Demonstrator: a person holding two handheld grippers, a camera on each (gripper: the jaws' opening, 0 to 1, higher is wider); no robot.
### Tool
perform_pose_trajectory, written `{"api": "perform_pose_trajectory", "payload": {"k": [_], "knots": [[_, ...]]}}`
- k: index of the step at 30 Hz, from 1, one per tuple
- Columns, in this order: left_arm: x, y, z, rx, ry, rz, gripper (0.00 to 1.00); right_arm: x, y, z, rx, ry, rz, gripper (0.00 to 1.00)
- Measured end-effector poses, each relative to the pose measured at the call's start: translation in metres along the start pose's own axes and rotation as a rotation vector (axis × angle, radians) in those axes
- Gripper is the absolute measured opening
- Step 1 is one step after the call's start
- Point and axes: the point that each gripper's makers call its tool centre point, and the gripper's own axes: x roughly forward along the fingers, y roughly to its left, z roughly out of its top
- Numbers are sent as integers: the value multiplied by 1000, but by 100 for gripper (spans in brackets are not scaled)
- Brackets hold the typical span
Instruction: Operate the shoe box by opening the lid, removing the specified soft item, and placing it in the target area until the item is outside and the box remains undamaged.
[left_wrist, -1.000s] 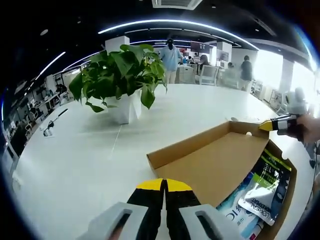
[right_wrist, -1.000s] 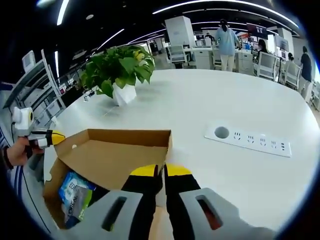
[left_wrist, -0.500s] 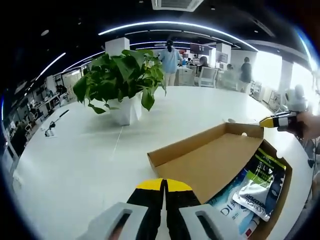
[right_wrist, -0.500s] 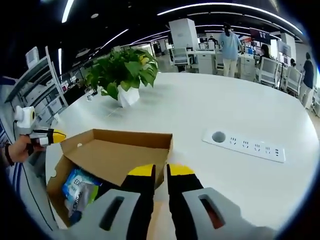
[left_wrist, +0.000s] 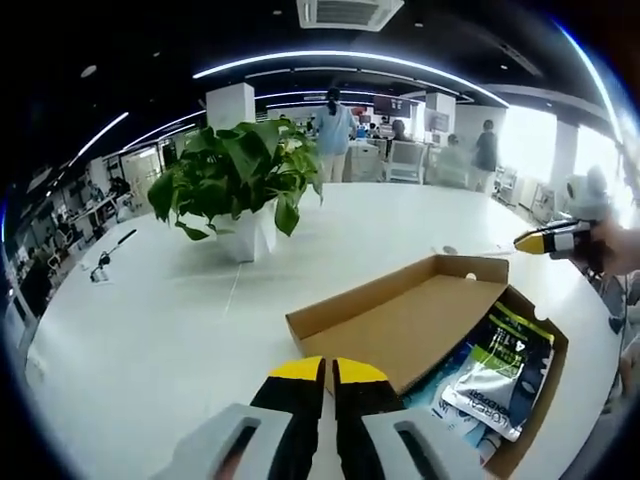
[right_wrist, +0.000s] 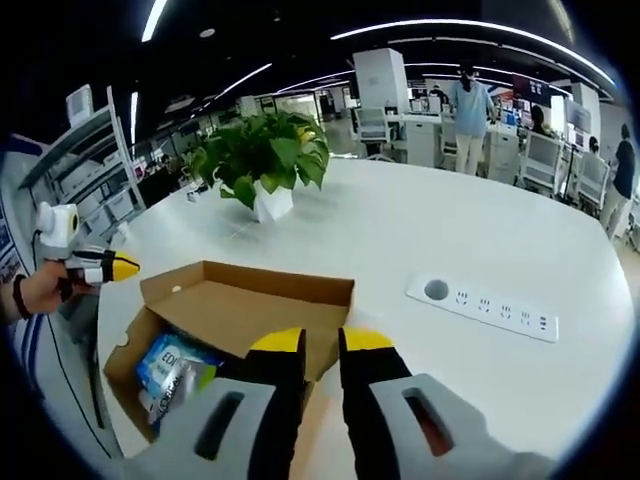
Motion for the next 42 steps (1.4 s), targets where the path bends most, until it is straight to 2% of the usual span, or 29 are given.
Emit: {"api": "perform_pose_trajectory", "payload": {"k": [5, 12, 21, 26, 35, 42], "knots": [[-8, -11, 2, 5, -10, -10, 3, -10, 7, 0, -12, -13, 11, 12], [-17, -29, -3, 15, -8, -39, 5, -21, 18, -13, -30, -3, 26, 12], [-24, -60, -26, 11, 16, -79, 6, -34, 27, -34, -28, 13, 43, 13], [-26, -73, -34, 16, 27, -96, 6, -31, 26, -43, -32, 30, 54, 13], [-30, -86, -38, 26, 30, -119, 6, -23, 33, -52, -36, 54, 77, 13], [-36, -103, -43, 40, 31, -147, 6, -13, 40, -67, -30, 109, 111, 15]]}}
